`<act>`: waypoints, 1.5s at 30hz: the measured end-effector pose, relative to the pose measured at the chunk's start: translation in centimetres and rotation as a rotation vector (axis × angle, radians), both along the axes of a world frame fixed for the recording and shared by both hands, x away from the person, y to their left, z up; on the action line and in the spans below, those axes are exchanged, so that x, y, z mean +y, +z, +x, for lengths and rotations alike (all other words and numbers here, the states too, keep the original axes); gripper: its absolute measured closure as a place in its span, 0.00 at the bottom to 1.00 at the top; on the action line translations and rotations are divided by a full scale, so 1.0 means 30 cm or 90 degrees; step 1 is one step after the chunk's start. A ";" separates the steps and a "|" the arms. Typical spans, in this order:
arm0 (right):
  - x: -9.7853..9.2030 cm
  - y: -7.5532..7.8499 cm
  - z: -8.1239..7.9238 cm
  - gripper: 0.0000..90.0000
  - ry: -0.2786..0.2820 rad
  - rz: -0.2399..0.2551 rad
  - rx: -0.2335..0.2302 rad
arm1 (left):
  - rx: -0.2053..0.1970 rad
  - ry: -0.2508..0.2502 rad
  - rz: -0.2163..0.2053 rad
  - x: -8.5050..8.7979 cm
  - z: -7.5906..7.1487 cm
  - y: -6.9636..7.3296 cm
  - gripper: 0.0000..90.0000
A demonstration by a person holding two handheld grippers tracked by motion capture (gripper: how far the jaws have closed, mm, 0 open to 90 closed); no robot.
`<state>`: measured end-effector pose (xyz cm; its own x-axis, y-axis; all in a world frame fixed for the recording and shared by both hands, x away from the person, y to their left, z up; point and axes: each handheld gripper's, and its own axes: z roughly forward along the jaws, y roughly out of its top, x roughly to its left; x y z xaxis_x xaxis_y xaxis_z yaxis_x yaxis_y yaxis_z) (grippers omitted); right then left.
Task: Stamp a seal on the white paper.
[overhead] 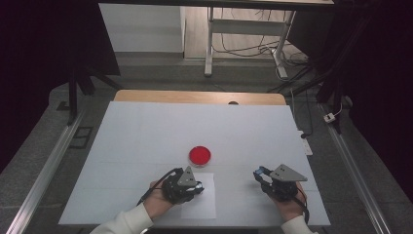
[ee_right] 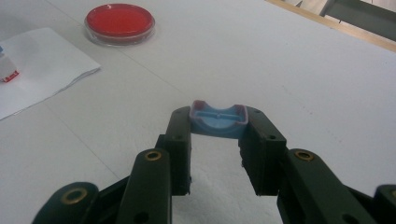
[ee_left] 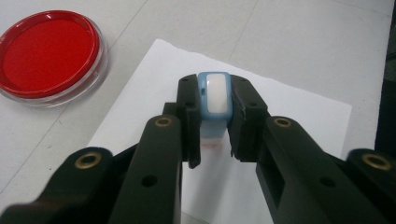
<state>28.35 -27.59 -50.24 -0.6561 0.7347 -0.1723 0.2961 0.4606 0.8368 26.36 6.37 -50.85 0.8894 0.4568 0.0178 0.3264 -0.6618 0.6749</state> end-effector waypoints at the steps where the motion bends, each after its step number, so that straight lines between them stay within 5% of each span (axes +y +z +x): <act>1: 0.000 0.000 -0.001 0.72 -0.002 -0.002 -0.001 | 0.003 0.000 0.000 0.000 0.002 -0.001 0.84; 45: 0.004 0.004 -0.005 0.72 0.005 0.001 -0.004 | 0.011 0.006 0.027 -0.014 -0.001 0.003 0.84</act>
<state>28.20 -27.46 -50.12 -0.6614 0.7294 -0.1747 0.2872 0.4615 0.8394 26.34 5.94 -50.75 0.8851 0.4649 0.0217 0.3449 -0.6864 0.6402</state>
